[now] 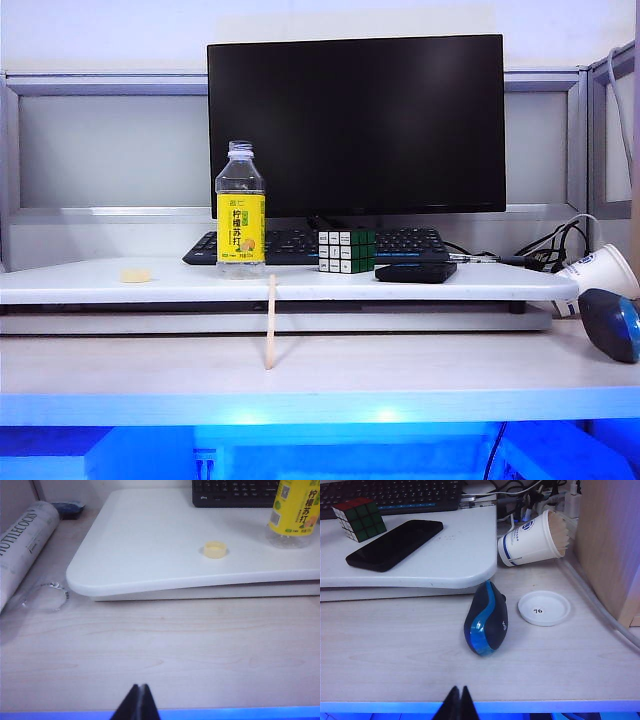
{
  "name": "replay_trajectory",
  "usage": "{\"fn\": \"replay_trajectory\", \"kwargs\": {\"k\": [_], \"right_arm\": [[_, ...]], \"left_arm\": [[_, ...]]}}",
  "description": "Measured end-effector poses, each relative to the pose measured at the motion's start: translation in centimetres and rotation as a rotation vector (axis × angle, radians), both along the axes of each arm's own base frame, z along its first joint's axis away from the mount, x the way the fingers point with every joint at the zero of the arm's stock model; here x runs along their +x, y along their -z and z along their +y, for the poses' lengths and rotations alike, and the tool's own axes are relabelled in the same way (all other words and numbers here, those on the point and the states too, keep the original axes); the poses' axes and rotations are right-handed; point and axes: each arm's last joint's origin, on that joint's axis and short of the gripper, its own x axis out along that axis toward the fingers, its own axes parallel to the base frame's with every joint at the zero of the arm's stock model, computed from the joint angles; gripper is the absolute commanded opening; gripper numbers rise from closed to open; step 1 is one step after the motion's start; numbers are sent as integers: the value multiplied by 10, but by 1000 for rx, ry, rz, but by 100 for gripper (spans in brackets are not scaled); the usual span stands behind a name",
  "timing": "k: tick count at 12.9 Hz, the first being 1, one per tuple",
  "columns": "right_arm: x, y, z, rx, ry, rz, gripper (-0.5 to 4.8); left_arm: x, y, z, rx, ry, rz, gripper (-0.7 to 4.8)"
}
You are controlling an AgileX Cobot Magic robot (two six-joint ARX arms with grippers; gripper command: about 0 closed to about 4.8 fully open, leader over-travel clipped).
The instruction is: Grab a stick from the table and stick it in a plastic bottle.
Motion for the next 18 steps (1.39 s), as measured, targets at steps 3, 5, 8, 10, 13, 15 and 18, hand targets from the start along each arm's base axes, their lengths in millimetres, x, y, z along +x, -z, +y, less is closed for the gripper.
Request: {"fn": "replay_trajectory", "kwargs": {"k": [3,5,8,10,13,15,18], "right_arm": [[0,0,0,0,0,0,-3],[0,0,0,0,0,0,-3],[0,0,0,0,0,0,-3],[0,0,0,1,-5,0,-3],[0,-1,4,54,-132,-4,-3],[0,-2,5,96,-166,-16,-3],[-6,-37,6,162,-179,-140,-3]], "left_arm": [[0,0,0,0,0,0,-4],[0,0,0,0,0,0,-4],[0,0,0,-4,0,0,-5],[0,0,-1,-30,16,0,-4],[0,-1,-5,-57,153,-8,-4],[0,-2,-7,-70,224,-13,-4],[-2,-3,-11,-104,378,-18,-5]]}}
